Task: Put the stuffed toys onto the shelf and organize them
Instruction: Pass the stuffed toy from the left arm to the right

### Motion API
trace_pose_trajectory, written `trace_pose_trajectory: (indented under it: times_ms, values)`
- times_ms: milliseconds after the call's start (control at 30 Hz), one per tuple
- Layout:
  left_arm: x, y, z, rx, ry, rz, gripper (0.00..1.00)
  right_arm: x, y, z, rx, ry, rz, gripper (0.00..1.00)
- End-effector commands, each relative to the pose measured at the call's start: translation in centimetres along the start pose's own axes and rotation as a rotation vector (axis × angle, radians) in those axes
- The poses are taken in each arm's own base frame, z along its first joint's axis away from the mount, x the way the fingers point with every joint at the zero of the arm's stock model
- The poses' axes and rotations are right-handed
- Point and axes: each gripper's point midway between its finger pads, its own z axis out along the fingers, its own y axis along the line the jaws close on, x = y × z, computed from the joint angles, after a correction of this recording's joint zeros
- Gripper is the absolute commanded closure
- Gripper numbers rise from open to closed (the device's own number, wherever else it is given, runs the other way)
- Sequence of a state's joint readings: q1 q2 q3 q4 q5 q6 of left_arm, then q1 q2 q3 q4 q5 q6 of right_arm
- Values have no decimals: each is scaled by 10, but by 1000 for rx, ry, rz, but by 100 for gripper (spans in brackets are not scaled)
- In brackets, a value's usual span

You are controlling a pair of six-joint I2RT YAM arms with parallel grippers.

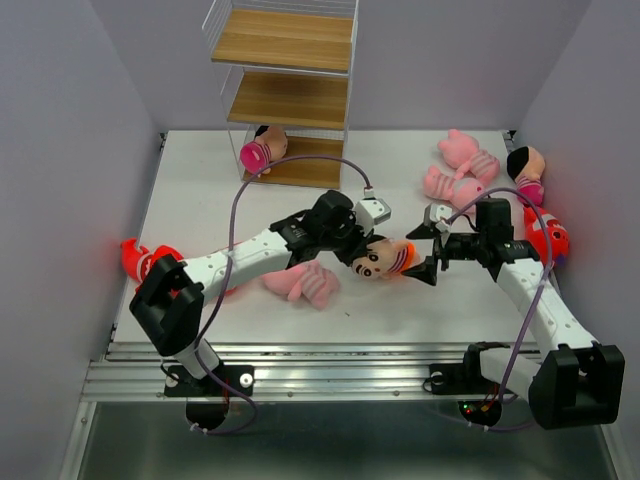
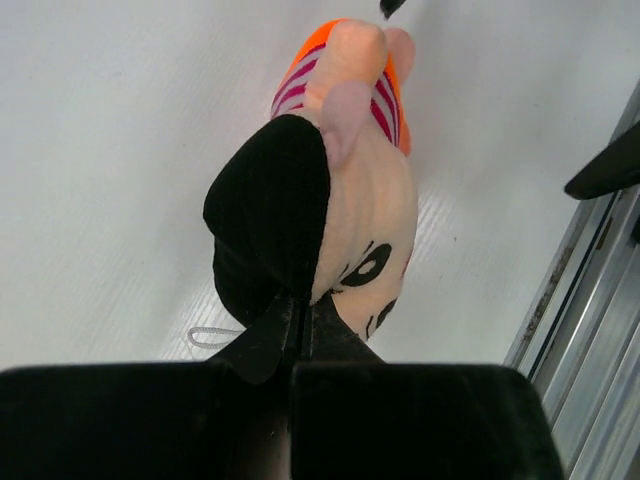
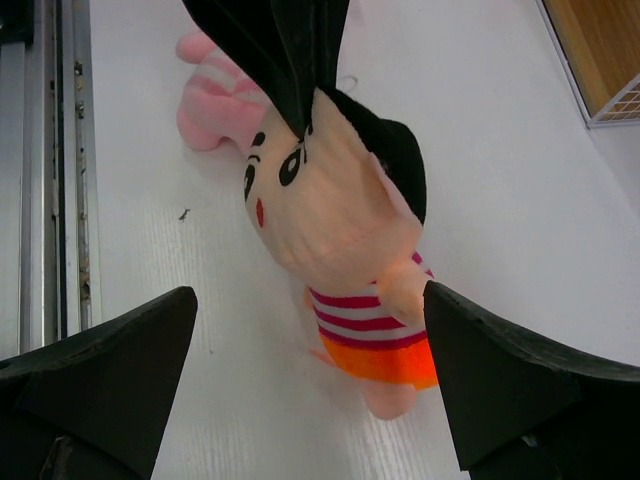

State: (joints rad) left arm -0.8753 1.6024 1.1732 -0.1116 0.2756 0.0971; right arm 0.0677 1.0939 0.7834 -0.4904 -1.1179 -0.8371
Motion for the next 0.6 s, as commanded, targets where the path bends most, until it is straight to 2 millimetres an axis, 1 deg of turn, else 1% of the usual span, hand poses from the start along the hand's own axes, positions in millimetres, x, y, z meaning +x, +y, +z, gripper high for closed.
trace_pose_trajectory:
  times_ms: [0,100,233,267,333,500,567]
  values:
    - [-44,-23,-32,97,-130,132,100,-5,9,2,-28,-41,-105,0]
    - [-43,-38,-33,160,-133,155,100,-8,16,3,-62,-68,-110,0]
    - [-35,-54,-25,205,-97,174,100,-9,23,4,-94,-77,-117,0]
    - [-38,-57,-24,209,-101,178,100,-8,23,4,-94,-78,-120,0]
    - [-39,-63,-22,223,-94,187,100,-8,24,5,-96,-78,-116,0]
    - [-65,-73,-28,245,-165,186,100,-4,26,7,-121,-68,-98,0]
    - [-77,-75,-30,248,-208,174,100,-4,31,9,-154,-69,-88,2]
